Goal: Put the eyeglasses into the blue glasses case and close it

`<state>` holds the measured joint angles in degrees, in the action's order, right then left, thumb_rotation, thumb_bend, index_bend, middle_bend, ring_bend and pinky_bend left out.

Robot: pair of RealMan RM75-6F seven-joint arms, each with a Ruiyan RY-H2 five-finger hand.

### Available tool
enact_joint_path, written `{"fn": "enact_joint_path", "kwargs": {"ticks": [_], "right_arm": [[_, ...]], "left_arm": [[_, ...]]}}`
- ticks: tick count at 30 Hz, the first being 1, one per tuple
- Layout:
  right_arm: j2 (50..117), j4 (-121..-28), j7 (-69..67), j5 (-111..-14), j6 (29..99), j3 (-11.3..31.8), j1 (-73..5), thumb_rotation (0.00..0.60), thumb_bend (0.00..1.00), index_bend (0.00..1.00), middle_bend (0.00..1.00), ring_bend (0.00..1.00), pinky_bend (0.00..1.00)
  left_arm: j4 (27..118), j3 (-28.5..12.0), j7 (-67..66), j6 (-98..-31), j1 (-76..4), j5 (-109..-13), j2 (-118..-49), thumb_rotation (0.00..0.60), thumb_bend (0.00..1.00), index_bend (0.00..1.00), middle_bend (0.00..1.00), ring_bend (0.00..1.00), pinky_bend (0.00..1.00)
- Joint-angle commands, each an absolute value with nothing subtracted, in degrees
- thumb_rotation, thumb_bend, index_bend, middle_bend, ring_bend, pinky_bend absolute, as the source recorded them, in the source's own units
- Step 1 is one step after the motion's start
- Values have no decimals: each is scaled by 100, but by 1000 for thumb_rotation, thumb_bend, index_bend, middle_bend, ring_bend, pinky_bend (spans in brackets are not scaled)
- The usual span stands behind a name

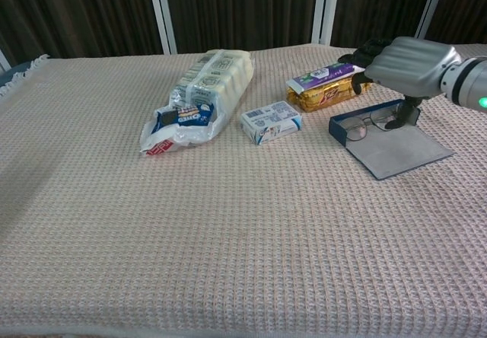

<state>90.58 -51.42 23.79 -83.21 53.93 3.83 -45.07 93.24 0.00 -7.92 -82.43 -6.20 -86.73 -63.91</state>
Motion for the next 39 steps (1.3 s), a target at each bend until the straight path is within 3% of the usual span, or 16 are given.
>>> {"fn": "enact_joint_path", "kwargs": {"ticks": [1, 5, 11, 27, 39], "right_arm": [[8432, -6012, 1833, -8595, 6052, 72, -3946, 600, 285, 455, 39, 0, 0], [8299, -6137, 1456, -8786, 6328, -145, -3662, 600, 285, 520, 40, 0, 0], [8554, -5579, 834, -9009, 6542, -336, -3403, 600, 292, 594, 37, 0, 0], [9376, -4177, -234, -9218, 6372, -392, -3376, 600, 335, 596, 51, 0, 0], [9569, -3839, -240, -9225, 6179, -317, -3487, 600, 354, 593, 51, 0, 0]], "left_arm": [[9326, 8, -784, -8257, -611, -8690, -6387, 600, 411, 0, 0, 7, 59], [9323, 12, -760, -8280, -600, -8708, -6377, 600, 409, 0, 0, 7, 59], [9310, 21, -747, -8285, -601, -8742, -6378, 600, 411, 0, 0, 7, 59], [9306, 1, -728, -8263, -606, -8708, -6380, 600, 410, 0, 0, 7, 59], [9324, -1, -794, -8244, -611, -8689, -6392, 600, 411, 0, 0, 7, 59]]}}
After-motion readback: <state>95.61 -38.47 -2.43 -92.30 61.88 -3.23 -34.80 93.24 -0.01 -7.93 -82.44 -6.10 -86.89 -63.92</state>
